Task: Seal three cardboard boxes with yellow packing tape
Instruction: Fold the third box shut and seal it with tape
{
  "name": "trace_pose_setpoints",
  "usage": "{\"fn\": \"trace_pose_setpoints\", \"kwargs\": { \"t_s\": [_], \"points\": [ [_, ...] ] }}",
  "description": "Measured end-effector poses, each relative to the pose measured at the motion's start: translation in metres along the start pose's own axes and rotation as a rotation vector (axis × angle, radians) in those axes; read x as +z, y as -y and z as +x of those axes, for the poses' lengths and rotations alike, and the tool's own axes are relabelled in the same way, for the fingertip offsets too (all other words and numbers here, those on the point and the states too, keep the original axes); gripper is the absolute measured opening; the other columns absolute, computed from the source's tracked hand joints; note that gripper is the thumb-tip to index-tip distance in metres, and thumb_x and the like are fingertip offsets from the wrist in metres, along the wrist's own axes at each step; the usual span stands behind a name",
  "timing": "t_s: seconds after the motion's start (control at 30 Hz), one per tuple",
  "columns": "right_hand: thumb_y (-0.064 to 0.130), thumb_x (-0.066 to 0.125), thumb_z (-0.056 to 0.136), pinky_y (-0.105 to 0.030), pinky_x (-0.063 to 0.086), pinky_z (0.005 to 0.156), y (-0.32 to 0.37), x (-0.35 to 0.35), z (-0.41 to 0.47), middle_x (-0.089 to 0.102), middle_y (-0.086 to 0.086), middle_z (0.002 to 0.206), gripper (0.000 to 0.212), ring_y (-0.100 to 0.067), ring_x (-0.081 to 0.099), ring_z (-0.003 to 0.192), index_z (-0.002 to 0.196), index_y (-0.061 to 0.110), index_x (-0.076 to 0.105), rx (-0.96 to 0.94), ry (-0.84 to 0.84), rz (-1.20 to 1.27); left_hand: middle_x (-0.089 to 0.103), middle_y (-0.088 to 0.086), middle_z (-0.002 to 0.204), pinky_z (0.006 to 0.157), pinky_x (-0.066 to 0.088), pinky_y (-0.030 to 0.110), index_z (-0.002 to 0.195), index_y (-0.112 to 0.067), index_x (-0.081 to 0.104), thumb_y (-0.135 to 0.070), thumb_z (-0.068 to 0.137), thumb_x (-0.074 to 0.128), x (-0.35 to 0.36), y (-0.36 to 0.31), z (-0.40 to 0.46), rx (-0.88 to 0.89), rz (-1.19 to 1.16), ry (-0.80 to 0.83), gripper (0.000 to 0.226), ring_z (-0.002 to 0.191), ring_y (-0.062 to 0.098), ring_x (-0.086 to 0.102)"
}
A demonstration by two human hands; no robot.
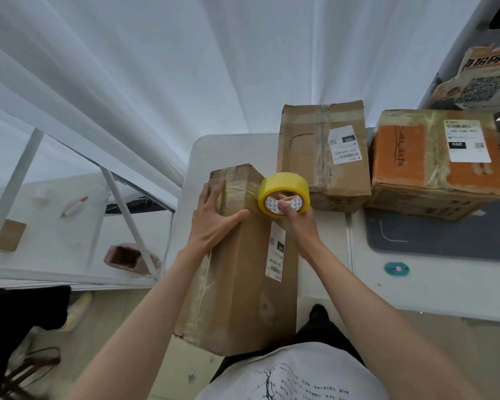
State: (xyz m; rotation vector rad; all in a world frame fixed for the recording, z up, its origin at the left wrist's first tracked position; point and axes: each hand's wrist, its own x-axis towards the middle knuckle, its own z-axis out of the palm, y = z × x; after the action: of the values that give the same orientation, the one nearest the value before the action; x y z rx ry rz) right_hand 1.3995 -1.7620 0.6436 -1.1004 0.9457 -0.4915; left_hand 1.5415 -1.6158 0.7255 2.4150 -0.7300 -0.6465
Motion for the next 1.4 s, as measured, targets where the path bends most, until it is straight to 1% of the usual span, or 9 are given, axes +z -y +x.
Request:
{"fn": "trace_pose_setpoints", "kwargs": {
  "t_s": [0.1, 0.2, 0.33, 0.43, 0.53, 0.73, 0.97, 1.23, 1.4],
  "points": [
    [0.025, 0.066, 0.095, -0.034, 0.057, 0.086, 0.006, 0.005, -0.004, 0.073, 0.004, 0.108, 0.024, -0.012, 0.069, 0.1, 0.118, 0.019, 0.067, -0.098, -0.061, -0.097, 0.012, -0.003, 0.169, 0.123, 0.021, 0.051, 0.154, -0.055, 0.022, -0.083, 0.058, 0.06, 0.0, 0.012, 0.0, -0.008, -0.106, 0.035, 0.107, 0.154, 0.022, 0.018],
    [0.018, 0.062, 0.098, -0.017, 0.049, 0.079, 0.012, 0.002, -0.013, 0.063, 0.014, 0.097, 0.016, 0.0, 0.06, 0.091, 0.113, 0.022, 0.057, -0.165, -0.107, -0.233, 0.02, -0.005, 0.168, 0.122, 0.026, 0.053, 0.153, -0.056, 0.024, -0.078, 0.064, 0.064, 0.016, 0.028, -0.001, -0.026, -0.268, 0.097, 0.1, 0.153, 0.019, 0.023],
    [0.023, 0.065, 0.095, -0.041, 0.049, 0.081, 0.009, -0.003, -0.014, 0.065, -0.005, 0.092, 0.022, -0.024, 0.061, 0.088, 0.111, 0.011, 0.057, -0.242, -0.114, -0.432, 0.013, -0.01, 0.169, 0.124, 0.024, 0.049, 0.157, -0.052, 0.017, -0.068, 0.074, 0.059, 0.038, 0.04, 0.003, -0.064, -0.38, 0.177, 0.094, 0.154, 0.015, 0.019],
    [0.025, 0.07, 0.092, -0.038, 0.038, 0.074, 0.001, 0.0, -0.009, 0.06, -0.003, 0.08, 0.024, -0.029, 0.059, 0.08, 0.102, 0.011, 0.053, -0.247, -0.146, -0.688, 0.008, -0.017, 0.169, 0.126, 0.02, 0.043, 0.16, -0.044, 0.012, -0.047, 0.088, 0.049, 0.053, 0.045, 0.008, -0.058, -0.41, 0.239, 0.081, 0.154, 0.008, 0.015],
    [0.03, 0.072, 0.09, -0.035, 0.032, 0.068, -0.01, 0.007, -0.005, 0.065, -0.003, 0.083, 0.031, -0.032, 0.064, 0.083, 0.103, 0.013, 0.049, -0.217, -0.154, -0.855, 0.025, -0.011, 0.166, 0.123, 0.027, 0.041, 0.16, -0.045, 0.014, -0.04, 0.095, 0.048, 0.076, 0.05, 0.01, -0.135, -0.396, 0.306, 0.073, 0.15, 0.014, 0.029],
    [0.036, 0.071, 0.091, -0.038, 0.038, 0.063, -0.025, 0.013, 0.003, 0.067, -0.009, 0.087, 0.036, -0.038, 0.064, 0.082, 0.105, 0.016, 0.044, -0.14, -0.162, -0.991, 0.033, -0.003, 0.162, 0.116, 0.027, 0.025, 0.161, -0.025, 0.023, -0.024, 0.101, 0.061, 0.107, 0.066, 0.017, -0.084, -0.282, 0.256, 0.071, 0.148, 0.015, 0.033],
    [0.048, 0.071, 0.088, -0.035, 0.037, 0.063, -0.027, 0.01, 0.003, 0.068, -0.006, 0.09, 0.045, -0.034, 0.066, 0.083, 0.106, 0.018, 0.044, -0.152, -0.187, -1.093, -0.003, -0.02, 0.169, 0.113, 0.03, 0.03, 0.163, -0.029, 0.01, -0.049, 0.078, 0.083, 0.11, 0.067, 0.05, 0.157, -0.065, 0.331, 0.114, 0.15, 0.011, 0.025],
    [0.031, 0.071, 0.091, -0.036, 0.037, 0.065, -0.019, 0.011, 0.009, 0.065, -0.006, 0.097, 0.038, -0.034, 0.063, 0.089, 0.1, 0.019, 0.037, -0.114, -0.148, -1.102, -0.006, -0.026, 0.167, 0.107, 0.041, 0.04, 0.162, -0.033, 0.007, -0.05, 0.085, 0.076, 0.115, 0.069, 0.052, 0.153, -0.033, 0.375, 0.105, 0.145, 0.014, 0.035],
    [0.016, 0.067, 0.086, -0.037, 0.036, 0.064, -0.006, -0.003, 0.016, 0.054, 0.0, 0.09, 0.031, -0.027, 0.053, 0.081, 0.098, 0.018, 0.038, -0.111, -0.153, -0.99, -0.01, -0.024, 0.167, 0.113, 0.037, 0.046, 0.162, -0.035, -0.005, -0.047, 0.087, 0.075, 0.114, 0.066, 0.051, 0.148, -0.054, 0.388, 0.111, 0.152, 0.012, 0.022]
  ]
}}
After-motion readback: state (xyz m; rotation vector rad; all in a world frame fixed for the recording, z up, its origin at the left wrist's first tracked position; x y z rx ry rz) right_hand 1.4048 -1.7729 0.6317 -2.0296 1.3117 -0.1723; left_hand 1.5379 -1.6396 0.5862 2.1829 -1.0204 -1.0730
